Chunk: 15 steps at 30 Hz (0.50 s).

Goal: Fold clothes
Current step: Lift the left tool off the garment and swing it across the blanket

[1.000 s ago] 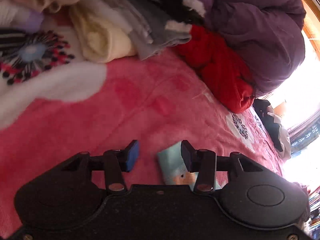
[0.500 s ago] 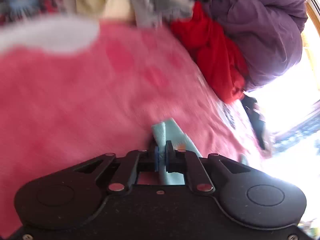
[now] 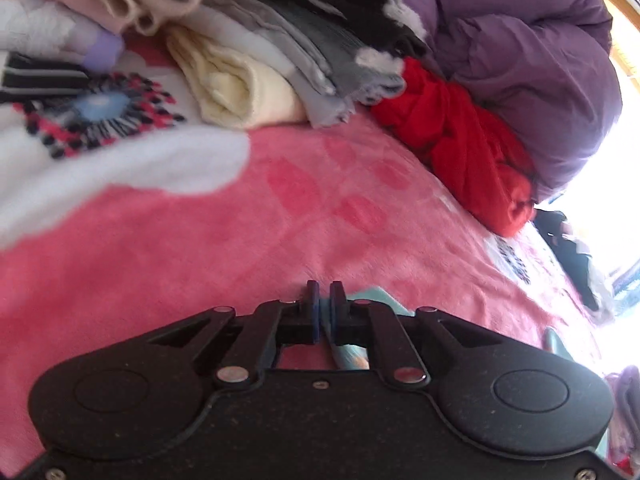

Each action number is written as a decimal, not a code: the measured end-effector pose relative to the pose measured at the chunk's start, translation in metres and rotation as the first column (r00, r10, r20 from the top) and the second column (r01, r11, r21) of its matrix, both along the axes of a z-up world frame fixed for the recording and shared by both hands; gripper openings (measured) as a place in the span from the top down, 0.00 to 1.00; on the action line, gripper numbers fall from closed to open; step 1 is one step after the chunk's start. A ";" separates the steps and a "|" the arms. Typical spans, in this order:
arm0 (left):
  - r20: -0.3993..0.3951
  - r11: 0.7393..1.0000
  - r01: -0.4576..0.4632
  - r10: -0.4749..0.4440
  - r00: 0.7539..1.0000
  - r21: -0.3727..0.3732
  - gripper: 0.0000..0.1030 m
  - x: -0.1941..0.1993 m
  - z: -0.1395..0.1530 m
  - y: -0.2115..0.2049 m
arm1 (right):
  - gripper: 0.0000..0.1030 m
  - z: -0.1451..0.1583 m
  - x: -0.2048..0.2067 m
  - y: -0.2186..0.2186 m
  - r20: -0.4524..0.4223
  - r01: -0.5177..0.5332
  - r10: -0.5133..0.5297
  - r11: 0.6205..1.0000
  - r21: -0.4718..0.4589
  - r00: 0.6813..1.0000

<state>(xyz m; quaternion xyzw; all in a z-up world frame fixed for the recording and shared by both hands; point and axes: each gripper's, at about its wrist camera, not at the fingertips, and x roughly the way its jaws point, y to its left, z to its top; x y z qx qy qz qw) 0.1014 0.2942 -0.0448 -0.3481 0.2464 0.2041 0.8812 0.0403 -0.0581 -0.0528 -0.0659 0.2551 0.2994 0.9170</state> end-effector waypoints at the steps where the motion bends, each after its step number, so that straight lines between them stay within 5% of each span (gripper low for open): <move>1: 0.020 1.000 -0.009 0.009 1.000 0.009 0.94 -0.003 0.006 0.000 | 0.21 0.002 -0.005 -0.002 0.033 0.017 -0.017 1.000 0.003 0.999; 3: 0.060 0.999 -0.005 0.003 0.998 0.035 0.94 -0.008 0.018 -0.003 | 0.21 0.009 -0.015 0.000 0.111 0.019 -0.018 1.000 -0.007 0.994; 7: 0.123 0.978 0.210 -0.210 0.970 0.015 0.94 0.000 0.031 -0.023 | 0.21 0.022 -0.024 0.025 0.186 -0.082 0.098 0.993 -0.091 0.978; 9: 0.144 0.921 0.381 -0.367 0.919 -0.082 0.94 0.012 0.022 -0.033 | 0.21 0.026 -0.019 0.040 0.167 -0.127 0.145 0.985 -0.118 0.975; 10: 0.153 0.867 0.473 -0.452 0.879 -0.158 0.89 0.020 0.013 -0.038 | 0.21 0.026 -0.012 0.046 0.127 -0.141 0.155 0.983 -0.118 0.980; 11: 0.143 0.812 0.531 -0.512 0.847 -0.242 0.74 0.027 0.002 -0.043 | 0.21 0.023 -0.004 0.052 0.077 -0.153 0.163 0.981 -0.119 0.984; 12: 0.118 0.803 0.516 -0.506 0.855 -0.297 0.66 0.028 -0.008 -0.041 | 0.21 0.019 0.002 0.056 0.022 -0.167 0.171 0.978 -0.123 0.985; 14: 0.058 0.829 0.420 -0.431 0.901 -0.370 0.94 0.026 -0.025 -0.029 | 0.20 0.010 0.009 0.060 -0.067 -0.191 0.183 0.973 -0.128 0.981; 15: 0.025 0.837 0.369 -0.393 0.919 -0.403 0.95 0.025 -0.033 -0.023 | 0.20 0.009 0.009 0.059 -0.068 -0.192 0.185 0.973 -0.124 0.980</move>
